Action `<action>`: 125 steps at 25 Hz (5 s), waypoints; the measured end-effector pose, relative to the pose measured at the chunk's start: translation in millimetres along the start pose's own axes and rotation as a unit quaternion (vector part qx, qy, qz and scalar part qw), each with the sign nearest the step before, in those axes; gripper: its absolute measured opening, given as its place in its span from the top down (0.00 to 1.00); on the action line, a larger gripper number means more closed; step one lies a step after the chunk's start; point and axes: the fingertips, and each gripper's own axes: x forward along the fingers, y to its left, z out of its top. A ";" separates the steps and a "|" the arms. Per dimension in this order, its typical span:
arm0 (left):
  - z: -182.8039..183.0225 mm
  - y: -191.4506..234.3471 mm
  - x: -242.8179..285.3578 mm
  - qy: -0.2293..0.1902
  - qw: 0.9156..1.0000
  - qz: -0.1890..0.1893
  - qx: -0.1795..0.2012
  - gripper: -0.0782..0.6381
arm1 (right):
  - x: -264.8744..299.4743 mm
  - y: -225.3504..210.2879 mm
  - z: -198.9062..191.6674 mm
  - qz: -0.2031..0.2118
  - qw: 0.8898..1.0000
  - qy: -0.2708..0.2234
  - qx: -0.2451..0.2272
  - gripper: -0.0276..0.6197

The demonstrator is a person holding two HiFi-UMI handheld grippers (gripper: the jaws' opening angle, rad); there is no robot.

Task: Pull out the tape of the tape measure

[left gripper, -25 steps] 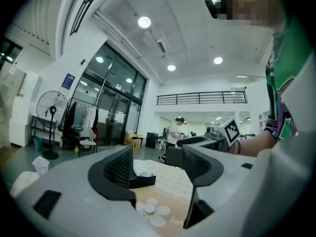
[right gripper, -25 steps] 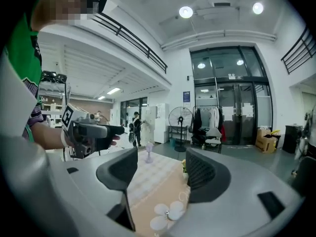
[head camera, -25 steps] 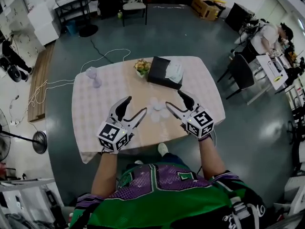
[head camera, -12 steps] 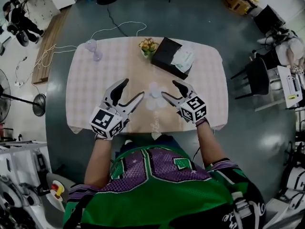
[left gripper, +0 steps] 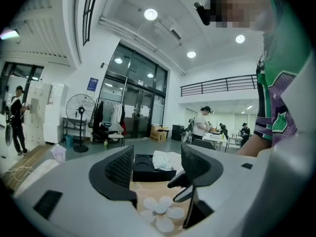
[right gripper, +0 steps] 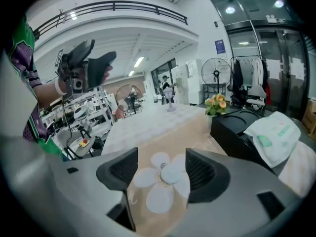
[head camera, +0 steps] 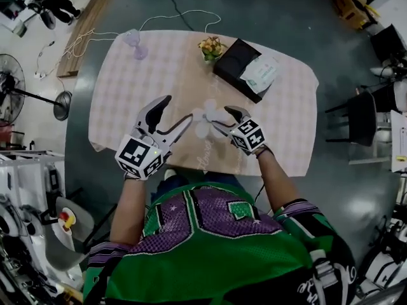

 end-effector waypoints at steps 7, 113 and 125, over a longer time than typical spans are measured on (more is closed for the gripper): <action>-10.7 5.8 7.9 0.013 0.999 0.035 -0.006 0.45 | 30.9 -13.5 -31.7 0.028 0.997 0.056 -0.039 0.52; 94.1 41.3 -159.2 -0.133 0.968 -0.188 -0.098 0.56 | -56.9 248.6 283.2 -0.191 0.939 -0.197 -0.208 0.62; 91.2 41.0 -178.7 -0.139 0.963 -0.204 -0.108 0.73 | -43.0 279.6 283.3 -0.152 0.942 -0.190 -0.230 0.62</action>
